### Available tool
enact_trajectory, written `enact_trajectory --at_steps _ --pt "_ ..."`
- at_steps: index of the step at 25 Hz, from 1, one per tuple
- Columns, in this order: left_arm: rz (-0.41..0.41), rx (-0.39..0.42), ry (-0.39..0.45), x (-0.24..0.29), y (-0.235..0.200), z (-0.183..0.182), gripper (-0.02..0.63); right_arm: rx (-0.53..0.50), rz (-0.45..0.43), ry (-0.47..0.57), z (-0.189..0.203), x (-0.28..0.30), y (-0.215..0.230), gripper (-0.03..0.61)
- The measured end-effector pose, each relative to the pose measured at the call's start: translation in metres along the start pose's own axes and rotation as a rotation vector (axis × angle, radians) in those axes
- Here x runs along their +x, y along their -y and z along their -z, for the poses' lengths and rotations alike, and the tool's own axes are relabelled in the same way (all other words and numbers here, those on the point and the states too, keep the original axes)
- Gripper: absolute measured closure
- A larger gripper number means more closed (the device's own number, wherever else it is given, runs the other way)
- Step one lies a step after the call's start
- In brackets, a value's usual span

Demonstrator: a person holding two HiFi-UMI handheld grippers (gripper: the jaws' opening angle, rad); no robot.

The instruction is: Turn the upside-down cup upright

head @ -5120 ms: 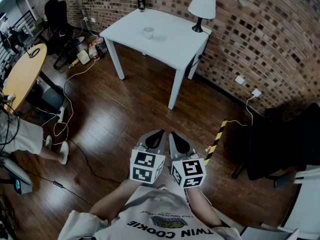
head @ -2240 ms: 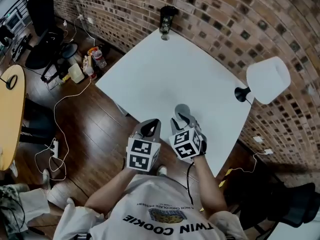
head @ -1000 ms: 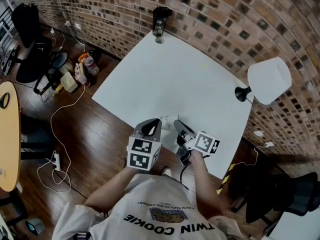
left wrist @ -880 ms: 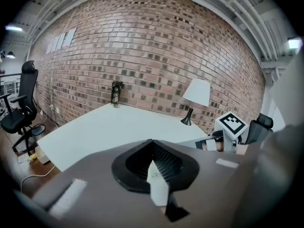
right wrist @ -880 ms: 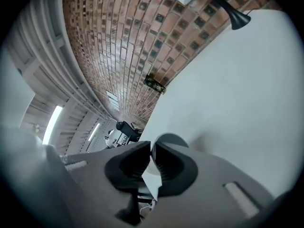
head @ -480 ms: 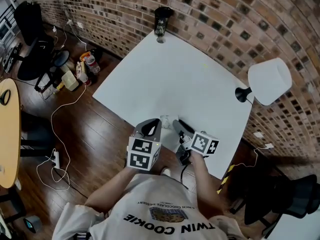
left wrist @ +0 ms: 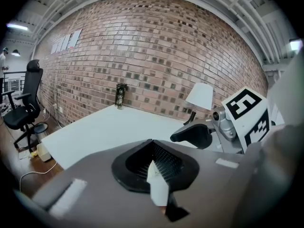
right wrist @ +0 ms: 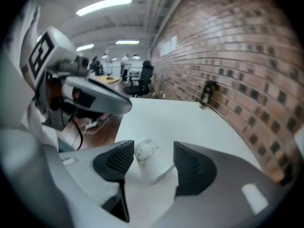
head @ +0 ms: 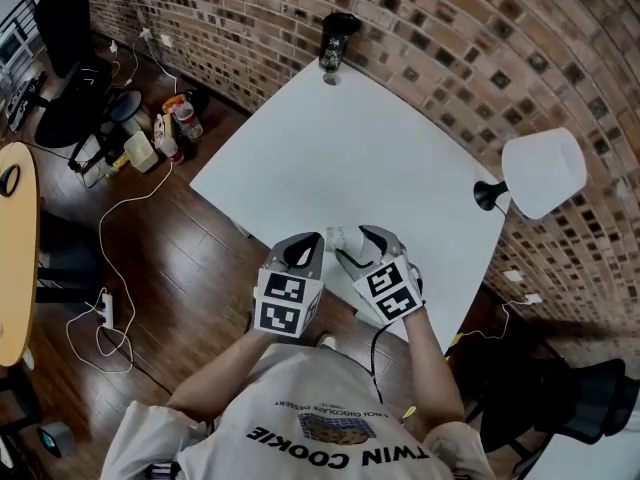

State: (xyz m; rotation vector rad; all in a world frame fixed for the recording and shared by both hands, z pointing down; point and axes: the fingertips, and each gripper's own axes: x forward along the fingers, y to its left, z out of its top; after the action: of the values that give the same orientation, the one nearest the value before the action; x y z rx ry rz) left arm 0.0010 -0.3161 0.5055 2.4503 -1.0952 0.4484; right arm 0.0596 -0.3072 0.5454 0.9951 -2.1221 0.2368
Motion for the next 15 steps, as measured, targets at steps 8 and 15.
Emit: enact_trajectory --at_steps 8,15 --pt "-0.025 -0.016 0.014 -0.008 -0.028 -0.003 0.607 -0.547 -0.13 -0.363 0.009 0.052 -0.031 0.321" --pt "-0.052 -0.035 0.02 -0.021 -0.053 -0.002 0.607 -0.66 -0.193 -0.559 0.027 0.077 -0.035 0.321"
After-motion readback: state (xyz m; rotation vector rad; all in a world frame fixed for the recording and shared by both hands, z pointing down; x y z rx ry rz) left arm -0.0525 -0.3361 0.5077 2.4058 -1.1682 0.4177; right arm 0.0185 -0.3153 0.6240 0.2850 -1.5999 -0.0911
